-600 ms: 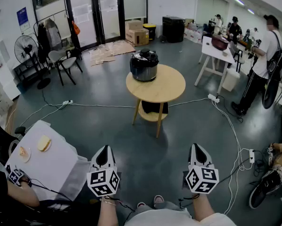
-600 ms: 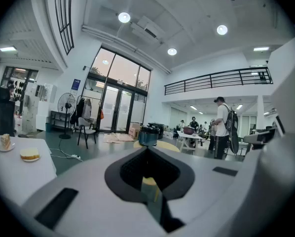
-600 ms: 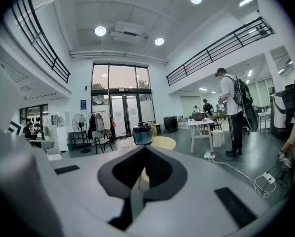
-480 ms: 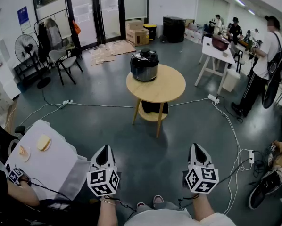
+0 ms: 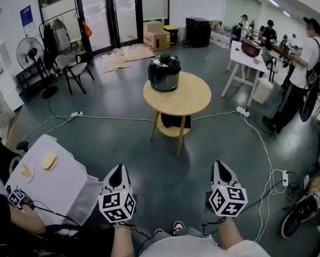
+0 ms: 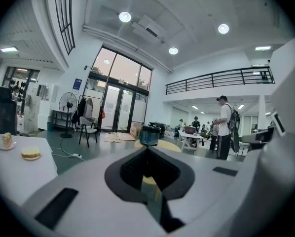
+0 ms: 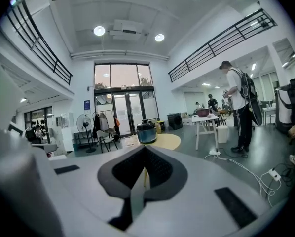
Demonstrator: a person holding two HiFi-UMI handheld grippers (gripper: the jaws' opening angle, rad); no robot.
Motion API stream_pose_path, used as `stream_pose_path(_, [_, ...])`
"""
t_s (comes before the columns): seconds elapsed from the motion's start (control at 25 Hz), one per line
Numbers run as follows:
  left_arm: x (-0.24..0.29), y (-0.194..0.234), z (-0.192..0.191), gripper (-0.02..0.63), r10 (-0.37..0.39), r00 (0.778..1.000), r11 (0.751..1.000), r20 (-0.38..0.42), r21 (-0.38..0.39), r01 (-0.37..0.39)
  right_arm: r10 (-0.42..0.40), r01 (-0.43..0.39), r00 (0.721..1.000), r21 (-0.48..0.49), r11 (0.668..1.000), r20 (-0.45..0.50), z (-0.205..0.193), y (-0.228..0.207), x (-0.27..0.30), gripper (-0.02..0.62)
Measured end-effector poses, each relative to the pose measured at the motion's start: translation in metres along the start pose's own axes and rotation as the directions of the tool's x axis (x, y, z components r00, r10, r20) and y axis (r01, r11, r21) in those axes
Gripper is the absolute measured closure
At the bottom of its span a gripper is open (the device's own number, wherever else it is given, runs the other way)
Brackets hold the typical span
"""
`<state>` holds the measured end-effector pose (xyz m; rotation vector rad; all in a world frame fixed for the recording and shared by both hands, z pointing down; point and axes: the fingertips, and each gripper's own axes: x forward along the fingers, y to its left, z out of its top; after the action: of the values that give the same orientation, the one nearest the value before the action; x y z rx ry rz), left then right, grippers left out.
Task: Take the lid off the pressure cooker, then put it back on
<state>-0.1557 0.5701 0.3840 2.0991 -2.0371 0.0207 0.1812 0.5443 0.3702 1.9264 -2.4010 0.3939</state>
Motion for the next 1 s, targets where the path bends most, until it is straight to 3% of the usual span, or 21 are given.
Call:
stream_pose_path(0.16, [0.0,-0.002,0.0,0.617,0.008,1.0,1.0,-0.001,0.0,-0.008,0.023,-0.023,1.0,-0.001,1.0,-0.005,0.001,0.003,0.005,0.592])
stream_pose_path(0.4, [-0.003,0.002,0.0,0.617,0.026,1.0,1.0,0.002,-0.004,-0.026,0.047,-0.047,0.999,0.001,0.999,0.0,0.001,0.007,0.011,0.532])
stream_pose_path(1.0, [0.007,0.003,0.003,0.617,0.046,0.999,0.999,0.007,-0.007,-0.046,0.056,-0.055,0.997,-0.013,0.998,0.045,0.015,0.004,0.027,0.304])
